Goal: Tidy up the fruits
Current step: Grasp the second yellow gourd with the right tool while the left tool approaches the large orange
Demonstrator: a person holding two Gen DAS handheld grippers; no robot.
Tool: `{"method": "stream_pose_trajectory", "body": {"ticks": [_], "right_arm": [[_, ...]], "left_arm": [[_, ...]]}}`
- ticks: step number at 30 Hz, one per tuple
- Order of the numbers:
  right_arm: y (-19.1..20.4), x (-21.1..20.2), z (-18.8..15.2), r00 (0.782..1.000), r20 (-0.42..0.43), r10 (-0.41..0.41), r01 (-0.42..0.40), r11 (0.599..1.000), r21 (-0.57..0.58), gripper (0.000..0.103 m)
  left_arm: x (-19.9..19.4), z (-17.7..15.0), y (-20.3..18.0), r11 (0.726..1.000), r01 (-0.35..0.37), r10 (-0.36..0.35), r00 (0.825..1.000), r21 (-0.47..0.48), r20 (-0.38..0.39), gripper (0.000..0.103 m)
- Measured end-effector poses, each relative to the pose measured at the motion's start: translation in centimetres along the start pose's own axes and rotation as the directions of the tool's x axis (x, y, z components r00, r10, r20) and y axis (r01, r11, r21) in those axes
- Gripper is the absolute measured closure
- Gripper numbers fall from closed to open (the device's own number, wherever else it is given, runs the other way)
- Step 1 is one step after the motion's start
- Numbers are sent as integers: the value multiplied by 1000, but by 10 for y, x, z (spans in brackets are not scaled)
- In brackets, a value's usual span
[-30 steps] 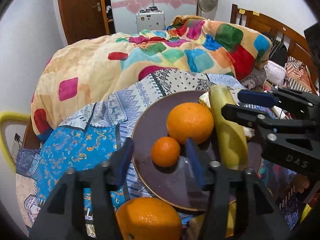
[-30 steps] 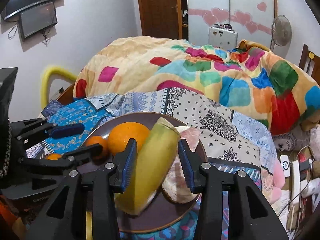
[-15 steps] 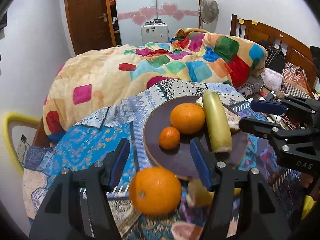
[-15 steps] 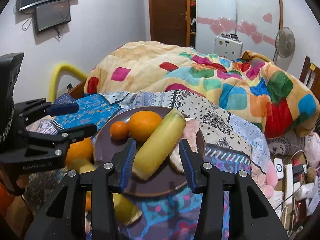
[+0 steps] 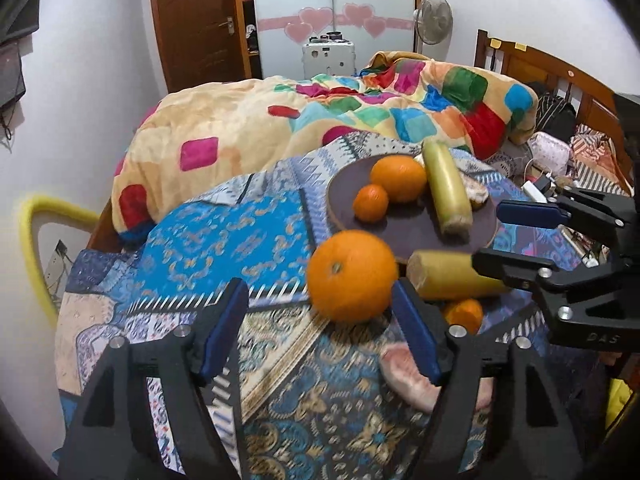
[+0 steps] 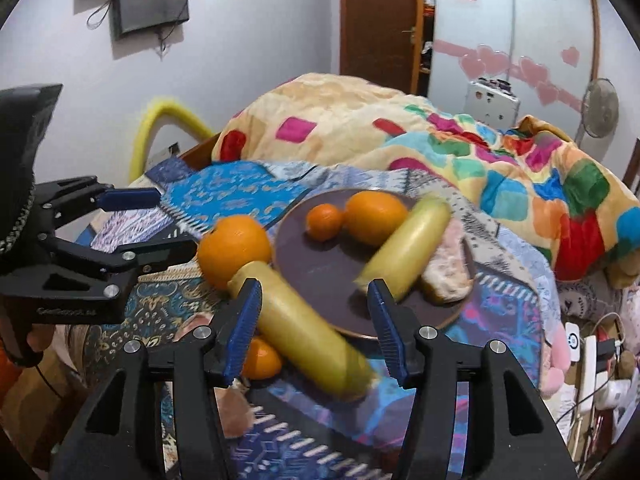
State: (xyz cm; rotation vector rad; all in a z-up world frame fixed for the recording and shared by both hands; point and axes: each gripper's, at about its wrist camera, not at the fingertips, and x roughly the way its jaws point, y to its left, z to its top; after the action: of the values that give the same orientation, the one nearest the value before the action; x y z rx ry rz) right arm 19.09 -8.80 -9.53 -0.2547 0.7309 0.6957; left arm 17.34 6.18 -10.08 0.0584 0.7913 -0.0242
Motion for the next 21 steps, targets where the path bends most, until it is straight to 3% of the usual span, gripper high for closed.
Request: {"method": "stream_pose_trajectory", "body": {"ticks": [4, 14, 21], "right_arm": [[12, 15, -2, 999, -30, 9, -10, 1000, -19, 41], [25, 41, -4, 995, -95, -26, 20, 997, -70, 41], [24, 37, -3, 996, -85, -14, 9, 998, -59, 49]], "left_arm": [[-3, -14, 6, 1000, -9, 9, 1000, 1, 0, 21], [5, -31, 19, 1000, 16, -16, 999, -26, -28, 17], [11, -33, 13, 1000, 17, -18, 999, -14, -37, 17]]}}
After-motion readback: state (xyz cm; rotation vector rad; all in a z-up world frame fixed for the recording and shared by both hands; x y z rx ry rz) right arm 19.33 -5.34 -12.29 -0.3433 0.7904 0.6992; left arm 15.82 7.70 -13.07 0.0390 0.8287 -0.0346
